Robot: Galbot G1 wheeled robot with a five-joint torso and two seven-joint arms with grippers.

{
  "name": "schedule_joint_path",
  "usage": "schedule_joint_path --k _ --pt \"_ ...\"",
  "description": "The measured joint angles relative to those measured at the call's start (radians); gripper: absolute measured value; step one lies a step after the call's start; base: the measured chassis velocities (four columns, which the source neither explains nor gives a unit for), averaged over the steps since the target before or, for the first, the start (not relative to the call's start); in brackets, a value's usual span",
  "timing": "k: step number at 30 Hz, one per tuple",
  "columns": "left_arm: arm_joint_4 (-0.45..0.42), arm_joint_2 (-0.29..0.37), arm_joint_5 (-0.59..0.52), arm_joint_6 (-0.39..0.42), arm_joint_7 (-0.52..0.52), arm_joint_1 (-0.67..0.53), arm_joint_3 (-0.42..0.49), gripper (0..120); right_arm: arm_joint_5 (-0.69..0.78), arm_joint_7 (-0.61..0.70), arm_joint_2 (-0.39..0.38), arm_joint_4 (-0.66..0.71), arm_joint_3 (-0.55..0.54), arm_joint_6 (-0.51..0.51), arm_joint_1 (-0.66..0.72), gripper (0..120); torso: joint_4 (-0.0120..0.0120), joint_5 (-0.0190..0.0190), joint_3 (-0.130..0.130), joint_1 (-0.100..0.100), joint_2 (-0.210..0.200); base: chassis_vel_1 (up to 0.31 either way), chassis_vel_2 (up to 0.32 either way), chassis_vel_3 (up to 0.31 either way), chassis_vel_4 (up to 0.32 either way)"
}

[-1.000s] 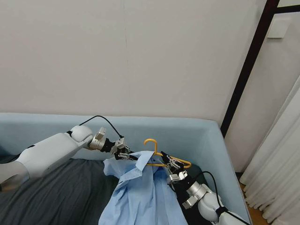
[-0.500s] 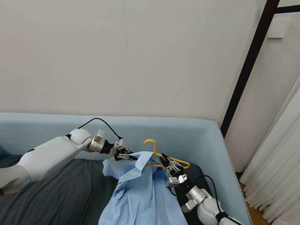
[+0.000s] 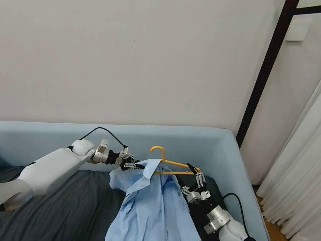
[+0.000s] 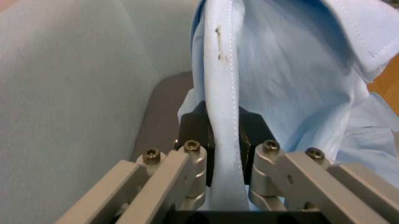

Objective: Pick up the clothes from the sofa and hang them on the clothes hanger.

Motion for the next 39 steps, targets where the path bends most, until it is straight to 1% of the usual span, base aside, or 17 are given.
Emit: schedule_joint_path --k 2,4,6,7,9,11,12,14,16,17,20,22,23,27,28,32,39 --pt "0.007 -0.003 0.0 -0.006 0.0 0.002 -0.003 7 0.0 0.0 0.005 0.001 0.021 0.011 -0.02 98 -0.0001 0.0001 0.0 0.0 0.0 0.0 0.0 0.0 0.0" --pt "0.024 -0.015 0.001 -0.013 -0.001 0.013 -0.018 7 0.028 0.0 0.01 -0.002 0.052 0.027 -0.078 100 -0.0003 -0.0002 0.0 0.0 0.0 0.0 0.0 0.0 0.0" --pt "0.028 -0.02 0.001 -0.013 -0.001 0.018 -0.025 7 0.047 -0.012 0.01 -0.013 0.055 0.033 -0.097 100 -0.0003 0.0 0.0 0.0 0.0 0.0 0.0 0.0 0.0" --pt "0.03 -0.024 0.001 -0.013 -0.001 0.02 -0.027 7 0.098 -0.035 0.012 -0.032 0.049 0.034 -0.113 100 -0.0003 -0.0002 0.0 0.0 0.0 0.0 0.0 0.0 0.0" --pt "0.02 -0.024 0.001 -0.013 -0.003 0.021 -0.027 7 0.304 -0.071 0.019 -0.039 0.008 -0.037 -0.12 100 -0.0002 0.0001 0.0 0.0 0.0 0.0 0.0 0.0 0.0" --pt "0.008 -0.018 -0.003 -0.011 -0.012 0.021 -0.023 7 0.453 -0.117 0.024 -0.044 -0.019 -0.092 -0.113 100 -0.0004 -0.0001 0.0 0.0 0.0 0.0 0.0 0.0 0.0" --pt "0.008 -0.018 -0.003 -0.011 -0.012 0.021 -0.023 7 0.453 -0.117 0.024 -0.044 -0.019 -0.092 -0.113 100 -0.0004 -0.0001 0.0 0.0 0.0 0.0 0.0 0.0 0.0" --pt "0.0 -0.014 -0.011 -0.011 -0.018 0.02 -0.016 7 0.551 -0.168 0.03 -0.069 -0.039 -0.111 -0.093 100 0.0 0.0 0.0 0.0 0.0 0.0 0.0 0.0 0.0" --pt "-0.005 -0.013 -0.015 -0.011 -0.02 0.017 -0.007 7 0.688 -0.229 0.034 -0.09 -0.055 -0.157 -0.076 100 0.0002 0.0 0.0 0.0 0.0 0.0 0.0 0.0 0.0" --pt "-0.005 -0.013 -0.015 -0.011 -0.02 0.017 -0.007 7 0.688 -0.229 0.034 -0.09 -0.055 -0.157 -0.076 100 0.0002 0.0 0.0 0.0 0.0 0.0 0.0 0.0 0.0" --pt "-0.014 -0.013 -0.017 -0.012 -0.02 0.013 0.0 7 0.939 -0.292 0.035 -0.099 -0.081 -0.247 -0.05 100 -0.0003 0.0 0.0 0.0 0.0 0.0 0.0 0.0 0.0" --pt "-0.018 -0.011 -0.019 -0.012 -0.02 0.012 0.001 7 1.058 -0.311 0.037 -0.106 -0.096 -0.276 -0.033 100 -0.0001 -0.0002 0.0 0.0 0.0 0.0 0.0 0.0 0.0" --pt "-0.018 -0.011 -0.019 -0.012 -0.02 0.012 0.001 7 1.058 -0.311 0.037 -0.106 -0.096 -0.276 -0.033 100 -0.0001 -0.0002 0.0 0.0 0.0 0.0 0.0 0.0 0.0" --pt "-0.03 -0.007 -0.034 -0.012 -0.019 0.0 0.008 7 1.272 -0.333 0.056 -0.095 -0.1 -0.325 -0.009 100 -0.0001 -0.0002 0.0 0.0 0.0 0.0 0.0 0.0 0.0" --pt "-0.03 -0.007 -0.034 -0.012 -0.019 0.0 0.008 7 1.272 -0.333 0.056 -0.095 -0.1 -0.325 -0.009 100 -0.0001 -0.0002 0.0 0.0 0.0 0.0 0.0 0.0 0.0" --pt "-0.042 -0.001 -0.037 -0.012 -0.019 -0.009 0.021 7 1.383 -0.326 0.083 -0.099 -0.1 -0.36 0.015 100 0.0 -0.0002 0.0 0.0 0.0 0.0 0.0 0.0 0.0" --pt "-0.055 0.004 -0.041 -0.009 -0.019 -0.025 0.032 7 1.462 -0.297 0.141 -0.151 -0.089 -0.376 0.05 100 -0.0001 -0.0002 0.0 0.0 0.0 0.0 0.0 0.0 0.0"
